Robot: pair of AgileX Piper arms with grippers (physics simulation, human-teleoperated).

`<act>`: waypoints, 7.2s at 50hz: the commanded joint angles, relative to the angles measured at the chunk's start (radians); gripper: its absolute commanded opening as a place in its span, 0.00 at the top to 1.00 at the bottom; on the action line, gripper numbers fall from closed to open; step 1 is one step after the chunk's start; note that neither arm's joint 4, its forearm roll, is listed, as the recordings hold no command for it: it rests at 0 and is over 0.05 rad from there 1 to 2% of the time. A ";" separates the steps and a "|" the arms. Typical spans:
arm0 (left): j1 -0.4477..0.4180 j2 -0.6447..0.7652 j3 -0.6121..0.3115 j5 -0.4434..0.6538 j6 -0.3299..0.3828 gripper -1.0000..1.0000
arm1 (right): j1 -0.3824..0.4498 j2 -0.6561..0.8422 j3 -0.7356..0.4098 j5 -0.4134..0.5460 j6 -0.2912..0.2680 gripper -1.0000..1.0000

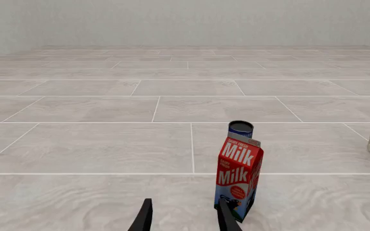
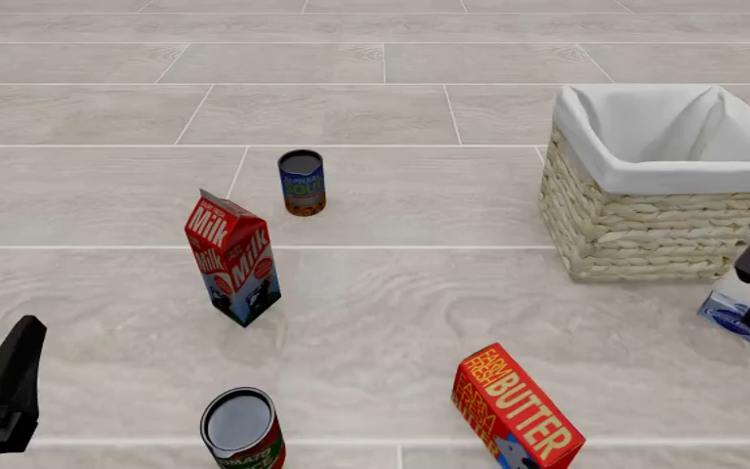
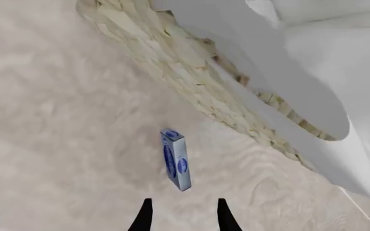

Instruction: Pick the cream cheese and place it in the basket.

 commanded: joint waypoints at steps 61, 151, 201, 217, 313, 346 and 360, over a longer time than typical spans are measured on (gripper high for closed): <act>0.000 0.000 0.000 0.000 0.000 0.00 | -0.054 0.322 -0.079 -0.179 -0.067 0.00; 0.000 0.000 0.000 0.000 0.000 0.00 | 0.377 -0.577 0.496 -0.144 0.236 1.00; 0.000 0.000 0.000 0.000 0.000 0.00 | 0.489 -0.743 0.016 -0.035 1.009 1.00; 0.000 0.000 0.000 0.000 0.000 0.00 | 0.473 -0.521 -0.152 0.034 1.049 1.00; 0.000 0.000 0.000 0.000 0.000 0.00 | 0.283 0.407 -1.186 0.659 0.859 1.00; 0.000 0.000 0.000 0.000 0.000 0.00 | 0.279 0.468 -1.168 0.668 0.718 1.00; 0.000 0.000 0.000 0.000 0.000 0.00 | 0.281 0.497 -1.175 0.668 0.728 1.00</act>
